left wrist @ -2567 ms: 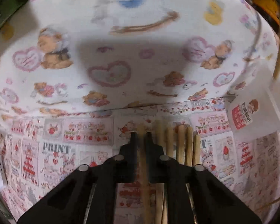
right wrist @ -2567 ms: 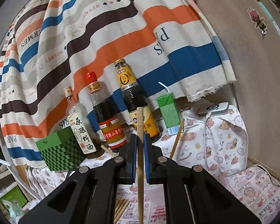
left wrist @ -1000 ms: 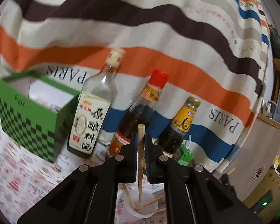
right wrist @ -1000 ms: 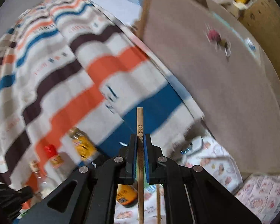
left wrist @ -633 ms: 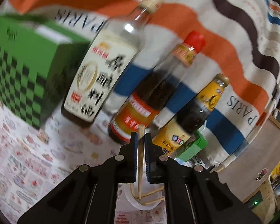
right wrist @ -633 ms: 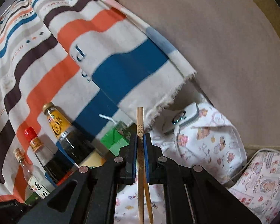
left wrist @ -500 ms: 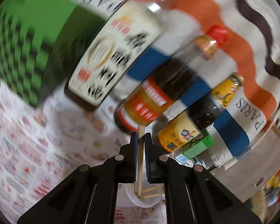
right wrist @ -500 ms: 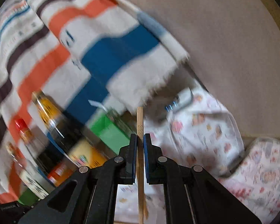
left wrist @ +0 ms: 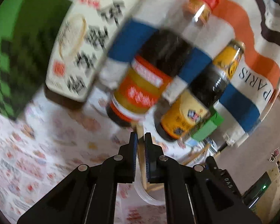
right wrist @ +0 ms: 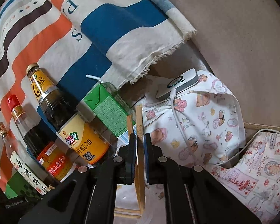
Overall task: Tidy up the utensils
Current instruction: 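Open both grippers to release the chopsticks into the cup, then withdraw both grippers from the cup back toward the chopstick bundle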
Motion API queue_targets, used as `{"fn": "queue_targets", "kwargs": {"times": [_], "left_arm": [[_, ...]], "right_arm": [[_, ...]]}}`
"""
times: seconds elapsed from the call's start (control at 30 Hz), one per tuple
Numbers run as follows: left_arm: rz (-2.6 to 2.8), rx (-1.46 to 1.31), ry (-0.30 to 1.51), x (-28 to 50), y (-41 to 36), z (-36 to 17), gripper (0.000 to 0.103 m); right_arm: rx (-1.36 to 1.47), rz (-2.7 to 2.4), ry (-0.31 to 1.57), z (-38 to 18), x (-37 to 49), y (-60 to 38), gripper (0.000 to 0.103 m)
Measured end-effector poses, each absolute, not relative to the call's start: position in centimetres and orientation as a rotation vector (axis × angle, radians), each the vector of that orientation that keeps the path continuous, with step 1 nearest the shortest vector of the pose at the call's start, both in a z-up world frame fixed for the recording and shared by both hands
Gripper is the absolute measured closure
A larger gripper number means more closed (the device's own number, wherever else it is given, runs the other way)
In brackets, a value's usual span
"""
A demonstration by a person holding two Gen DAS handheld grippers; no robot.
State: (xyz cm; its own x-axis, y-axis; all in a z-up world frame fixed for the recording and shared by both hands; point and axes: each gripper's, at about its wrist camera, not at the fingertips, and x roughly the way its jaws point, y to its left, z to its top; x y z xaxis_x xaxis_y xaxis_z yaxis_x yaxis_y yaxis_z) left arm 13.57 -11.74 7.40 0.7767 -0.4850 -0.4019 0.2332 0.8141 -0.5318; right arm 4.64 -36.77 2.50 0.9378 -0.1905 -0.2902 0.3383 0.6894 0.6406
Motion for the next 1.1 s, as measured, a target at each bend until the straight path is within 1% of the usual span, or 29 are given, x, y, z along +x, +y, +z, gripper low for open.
{"fn": "queue_targets", "kwargs": {"times": [0.07, 0.1, 0.17, 0.2, 0.23, 0.27, 0.33, 0.4, 0.47, 0.53, 0.57, 0.63, 0.67, 0.7, 0.8, 0.9, 1.0, 1.07, 1.1], "left_arm": [[-0.404, -0.466, 0.527, 13.1, -10.6, 8.3, 0.087], [-0.412, -0.452, 0.515, 12.7, -10.1, 8.8, 0.081], [-0.38, -0.382, 0.477, 11.4, -9.6, 9.8, 0.078], [-0.354, -0.345, 0.454, 10.8, -9.3, 10.3, 0.073], [-0.333, -0.321, 0.435, 10.3, -8.9, 10.7, 0.065], [-0.306, -0.296, 0.412, 9.7, -8.5, 11.2, 0.061], [-0.238, -0.221, 0.349, 8.5, -7.9, 12.0, 0.049], [-0.181, -0.158, 0.307, 7.4, -7.1, 12.4, 0.046], [-0.175, -0.152, 0.302, 6.7, -6.0, 12.6, 0.044], [-0.177, -0.164, 0.304, 5.8, -5.0, 12.6, 0.031], [-0.169, -0.162, 0.298, 5.2, -4.6, 12.6, 0.028], [-0.157, -0.143, 0.277, 4.0, -4.3, 12.5, 0.015], [-0.151, -0.129, 0.27, 3.4, -4.3, 12.5, 0.012], [-0.148, -0.117, 0.27, 2.8, -4.2, 12.4, 0.006], [-0.165, -0.098, 0.302, 1.7, -4.2, 11.3, 0.003], [-0.181, -0.094, 0.347, 1.2, -4.2, 9.4, 0.002], [-0.156, -0.102, 0.349, 0.8, -4.0, 7.6, 0.001], [-0.14, -0.096, 0.357, 0.8, -3.8, 6.5, 0.001], [-0.142, -0.101, 0.378, 1.0, -3.6, 5.8, 0.001]], "right_arm": [[0.752, -0.291, 0.224, 2.9, 4.7, -36.9, 0.065], [0.749, -0.276, 0.228, 3.3, 4.7, -37.0, 0.061], [0.723, -0.241, 0.23, 4.3, 4.7, -36.9, 0.057], [0.711, -0.226, 0.231, 4.8, 4.6, -36.7, 0.055], [0.705, -0.214, 0.231, 5.0, 4.6, -36.5, 0.05], [0.694, -0.196, 0.236, 5.5, 4.6, -36.3, 0.045], [0.651, -0.202, 0.286, 6.5, 4.7, -35.7, 0.041], [0.641, -0.132, 0.325, 7.1, 4.8, -35.1, 0.04], [0.607, -0.039, 0.355, 7.8, 4.7, -34.1, 0.039], [0.538, 0.031, 0.364, 8.6, 4.3, -32.7, 0.037], [0.504, 0.064, 0.364, 9.0, 4.0, -32.0, 0.035], [0.449, 0.116, 0.372, 9.6, 3.4, -30.9, 0.032], [0.428, 0.141, 0.379, 9.8, 3.0, -30.4, 0.031], [0.42, 0.157, 0.386, 9.8, 2.7, -30.2, 0.03], [0.414, 0.202, 0.412, 9.4, 1.9, -29.9, 0.026], [0.391, 0.251, 0.441, 8.6, 1.0, -29.7, 0.019], [0.349, 0.231, 0.432, 7.4, 0.1, -29.5, 0.016], [0.346, 0.219, 0.425, 6.7, -0.3, -29.6, 0.011], [0.351, 0.207, 0.424, 6.0, -0.3, -29.6, 0.01]]}}
